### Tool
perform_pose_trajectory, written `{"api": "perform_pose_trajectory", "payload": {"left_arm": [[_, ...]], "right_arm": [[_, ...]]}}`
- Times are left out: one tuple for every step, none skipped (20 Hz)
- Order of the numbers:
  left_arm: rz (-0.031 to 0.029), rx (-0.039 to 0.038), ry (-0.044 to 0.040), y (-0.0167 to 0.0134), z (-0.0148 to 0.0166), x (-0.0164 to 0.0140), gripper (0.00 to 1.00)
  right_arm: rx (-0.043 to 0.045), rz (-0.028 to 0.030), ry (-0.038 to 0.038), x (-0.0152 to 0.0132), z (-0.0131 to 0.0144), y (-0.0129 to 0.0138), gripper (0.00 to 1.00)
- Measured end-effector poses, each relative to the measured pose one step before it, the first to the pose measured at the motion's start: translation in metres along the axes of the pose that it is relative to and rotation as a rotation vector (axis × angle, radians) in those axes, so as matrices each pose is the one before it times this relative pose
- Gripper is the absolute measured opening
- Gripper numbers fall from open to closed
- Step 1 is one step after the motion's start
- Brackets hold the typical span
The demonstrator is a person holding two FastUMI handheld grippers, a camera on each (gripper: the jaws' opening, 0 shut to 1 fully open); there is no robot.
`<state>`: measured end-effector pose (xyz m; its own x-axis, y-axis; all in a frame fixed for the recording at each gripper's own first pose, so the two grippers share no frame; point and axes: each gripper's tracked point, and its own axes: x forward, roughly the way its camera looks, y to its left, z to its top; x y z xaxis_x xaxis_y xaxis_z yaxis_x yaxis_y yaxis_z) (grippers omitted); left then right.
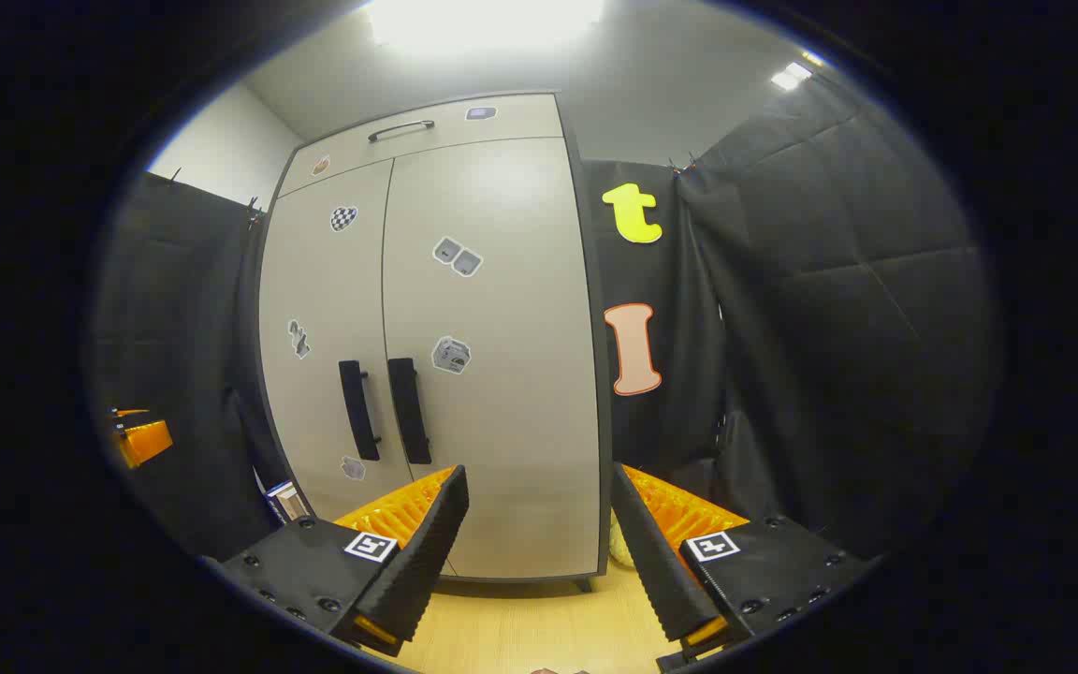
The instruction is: Open the right door of the double-door shoe cabinet with the right hand, and open the left door with the left hand.
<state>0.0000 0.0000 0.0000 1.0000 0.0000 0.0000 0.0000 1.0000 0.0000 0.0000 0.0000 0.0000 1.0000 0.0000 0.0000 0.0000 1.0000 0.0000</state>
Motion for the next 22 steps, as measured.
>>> {"api": "perform_pose_trajectory", "payload": {"left_arm": [[-0.00982,-0.01113,0.01735,-0.00335,-0.00794,0.0018,0.94],[-0.02409,-0.01346,0.01148,-0.00628,-0.00564,0.00225,0.94],[-0.02335,-0.01025,0.00855,-0.0045,-0.00572,0.00174,0.95],[-0.01042,0.00585,0.00569,-0.00273,-0.00405,0.0015,0.94],[-0.00411,0.01978,0.0055,-0.00107,-0.00351,-0.00067,0.94],[-0.0034,0.02491,0.00115,-0.00283,-0.00231,0.0003,0.94],[-0.00669,0.02136,0.00148,-0.00467,-0.00286,0.0005,0.94],[-0.00468,0.01547,0.00266,-0.00459,-0.00183,0.0003,0.94],[0.00392,0.00915,0.00584,-0.00153,-0.00333,-0.00291,0.94],[0.00246,0.00382,0.00402,-0.00136,-0.00159,-0.00076,0.94],[-0.00314,-0.00241,-0.0019,-0.00244,-0.00007,-0.00106,0.94],[-0.00382,-0.00952,-0.00518,-0.00105,0.00086,-0.00008,0.94],[-0.00321,-0.01488,-0.00727,0.00036,-0.00003,-0.00047,0.95],[-0.00541,-0.01934,-0.00801,-0.00018,0.00174,0.00031,0.94],[-0.00544,-0.02006,-0.00881,-0.00009,0.00015,-0.00088,0.94],[-0.00149,-0.01607,-0.0061,0.00108,0.00017,-0.00152,0.94],[0.00703,-0.00726,-0.00387,0.00263,-0.00086,-0.00167,0.94],[0.01799,0.00325,0.0028,0.00447,-0.00193,-0.00229,0.95],[0.02484,0.00369,0.00598,0.00508,-0.00389,-0.00329,0.95],[0.01323,-0.00414,0.00298,0.00219,-0.00295,-0.00275,0.94],[0.00368,-0.01382,0.00272,-0.00155,-0.00285,-0.00274,0.94],[0.00084,-0.02042,0.00727,-0.00011,-0.00455,-0.00249,0.94]], "right_arm": [[-0.00269,0.00086,0.00148,-0.0017,-0.00038,0.00146,0.95],[-0.00637,-0.0026,-0.00018,-0.00449,-0.00032,0.00065,0.95],[-0.00707,-0.00235,-0.00524,-0.00524,0.00124,0.00105,0.95],[-0.00879,-0.00215,-0.00767,-0.00484,0.00046,-0.00022,0.92],[-0.00865,-0.00403,-0.00484,-0.00363,0.00131,-0.00069,0.95],[-0.00772,-0.00516,-0.00014,-0.00337,-0.00109,-0.00197,0.92],[-0.00388,-0.00411,0.0029,-0.00258,-0.00073,-0.00132,0.92],[-0.00095,-0.00367,0.00145,-0.0024,-0.00103,-0.00014,0.95],[0.00166,-0.00429,0.00038,-0.00108,0.00045,0.00008,0.95],[0.00274,-0.00176,-0.00143,-0.00028,0.00086,0.00017,0.95],[0.00299,-0.00531,-0.00323,-0.00028,0.00185,0.00024,0.95],[0.00351,-0.0082,-0.00154,-0.00005,0.00049,-0.00057,0.92],[0.00188,0.00001,-0.00156,0.00018,0.00169,0.00085,0.92],[-0.0004,0.00033,0.00398,0.00143,0.00019,0.0017,0.92],[-0.00015,-0.00249,0.01011,0.00222,0.0003,0.00046,0.95],[0.00504,-0.00173,0.01675,0.00022,-0.00196,0.00075,0.95],[0.01102,-0.00267,0.02206,0.00189,-0.00046,0.0015,0.95],[0.01034,0.00302,0.01003,0.00231,0.00286,0.00294,0.95],[0.00657,0.00165,0.00292,0.00342,0.00519,0.0039,0.95],[0.00108,0.00521,0.0024,0.00243,0.00383,0.00438,0.92],[-0.00156,0.01513,0.00226,0.00394,0.00401,0.00629,0.95],[-0.00189,0.01955,-0.00026,0.0033,0.00453,0.00721,0.95]]}}
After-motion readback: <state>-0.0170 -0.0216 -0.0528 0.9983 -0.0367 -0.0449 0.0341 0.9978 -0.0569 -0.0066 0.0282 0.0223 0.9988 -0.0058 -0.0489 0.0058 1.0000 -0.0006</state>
